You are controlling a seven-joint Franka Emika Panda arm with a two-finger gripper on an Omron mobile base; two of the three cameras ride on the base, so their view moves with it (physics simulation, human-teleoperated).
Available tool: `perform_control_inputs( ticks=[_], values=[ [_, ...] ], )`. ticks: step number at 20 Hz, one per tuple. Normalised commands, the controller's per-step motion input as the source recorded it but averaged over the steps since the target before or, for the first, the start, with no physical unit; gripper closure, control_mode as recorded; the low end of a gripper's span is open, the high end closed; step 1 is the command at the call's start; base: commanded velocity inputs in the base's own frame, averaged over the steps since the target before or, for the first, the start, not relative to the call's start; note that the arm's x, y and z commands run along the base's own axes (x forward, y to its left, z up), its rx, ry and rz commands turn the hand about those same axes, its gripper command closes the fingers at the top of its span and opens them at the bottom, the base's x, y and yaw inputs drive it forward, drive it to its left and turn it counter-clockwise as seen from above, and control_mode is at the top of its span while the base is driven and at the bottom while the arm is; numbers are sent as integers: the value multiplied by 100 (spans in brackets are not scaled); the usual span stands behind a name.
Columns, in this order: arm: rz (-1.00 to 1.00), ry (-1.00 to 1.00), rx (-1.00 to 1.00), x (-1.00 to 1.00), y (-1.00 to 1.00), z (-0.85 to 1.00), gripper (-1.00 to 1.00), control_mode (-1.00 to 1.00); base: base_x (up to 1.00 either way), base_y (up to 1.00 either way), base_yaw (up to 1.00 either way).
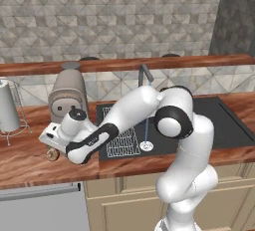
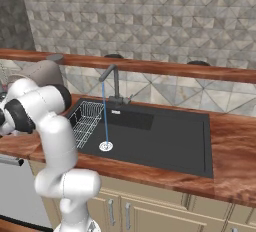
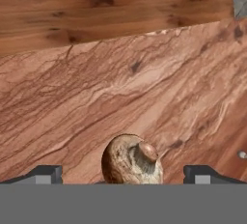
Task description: Turn on the sink faucet. Then move the mushroom from the counter to the sink. Turn off the sink. Move the vegetable from the sink to the pot next to the stove. Finally move the pot to the rear left burner.
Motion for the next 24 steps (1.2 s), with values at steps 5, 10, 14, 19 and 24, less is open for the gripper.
perform_control_inputs(
  ticks=[5, 10, 14, 19, 24],
  values=[
    [-6, 3, -2, 15, 15, -11, -100, -100, 0, 0, 0],
    [-8, 0, -2, 15, 0, -16, -100, -100, 0, 0, 0],
    [-8, 0, -2, 19, 0, -15, -100, -100, 0, 0, 0],
    [-5, 0, 0, 9, 7, -9, -100, -100, 0, 0, 0],
    [-4, 0, 0, 4, 12, -5, -100, -100, 0, 0, 0]
  ],
)
